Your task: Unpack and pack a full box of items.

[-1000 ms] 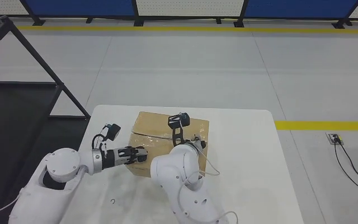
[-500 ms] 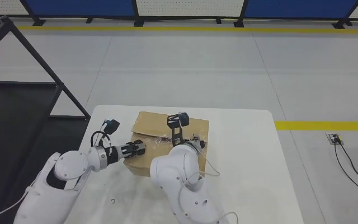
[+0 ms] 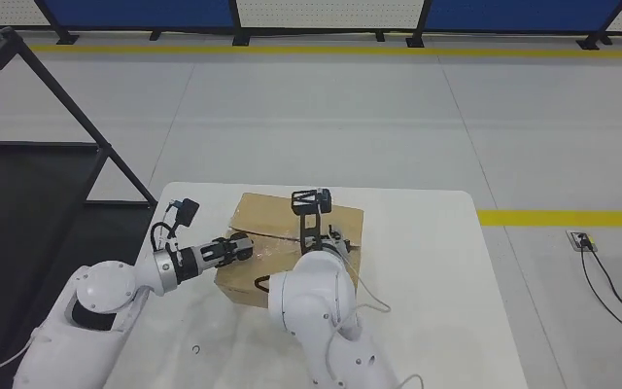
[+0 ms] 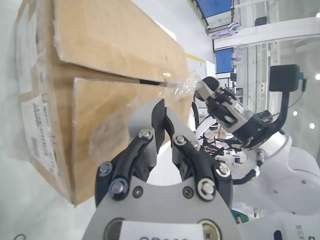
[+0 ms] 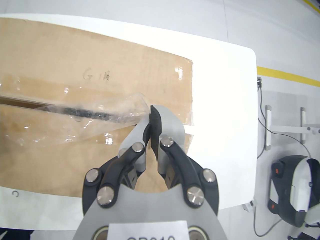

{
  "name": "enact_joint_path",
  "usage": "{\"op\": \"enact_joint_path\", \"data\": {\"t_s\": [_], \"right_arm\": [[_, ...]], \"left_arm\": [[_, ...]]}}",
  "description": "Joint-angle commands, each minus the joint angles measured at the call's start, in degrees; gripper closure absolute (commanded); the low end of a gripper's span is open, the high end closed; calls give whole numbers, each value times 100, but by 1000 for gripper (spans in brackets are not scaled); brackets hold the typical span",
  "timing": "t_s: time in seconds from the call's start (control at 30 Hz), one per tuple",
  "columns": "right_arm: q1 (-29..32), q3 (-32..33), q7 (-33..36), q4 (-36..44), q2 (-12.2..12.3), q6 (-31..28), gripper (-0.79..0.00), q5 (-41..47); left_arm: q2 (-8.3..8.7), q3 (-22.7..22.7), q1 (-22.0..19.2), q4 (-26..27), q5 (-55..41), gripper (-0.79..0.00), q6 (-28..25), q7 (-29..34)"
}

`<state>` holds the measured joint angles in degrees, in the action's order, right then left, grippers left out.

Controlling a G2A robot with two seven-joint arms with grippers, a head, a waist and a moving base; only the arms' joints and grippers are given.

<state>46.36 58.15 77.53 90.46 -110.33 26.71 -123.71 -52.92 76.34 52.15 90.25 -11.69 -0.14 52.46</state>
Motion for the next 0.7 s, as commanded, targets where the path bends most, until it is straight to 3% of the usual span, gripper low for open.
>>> {"op": "enact_joint_path", "data": {"t_s": [0.0, 0.33, 0.67], "right_arm": [[3, -18, -177, 113, 2, 181, 0, 72], [-183, -204, -1070, 563, -62, 1076, 0, 800], [-569, -207, -1994, 241, -225, 2000, 0, 1251]], "left_arm": [[4, 77, 47, 56, -143, -31, -61, -9], [-19, 361, 349, 96, -840, -31, -384, -452], [-69, 826, 1257, 475, -1545, -157, -1487, -1374]]}}
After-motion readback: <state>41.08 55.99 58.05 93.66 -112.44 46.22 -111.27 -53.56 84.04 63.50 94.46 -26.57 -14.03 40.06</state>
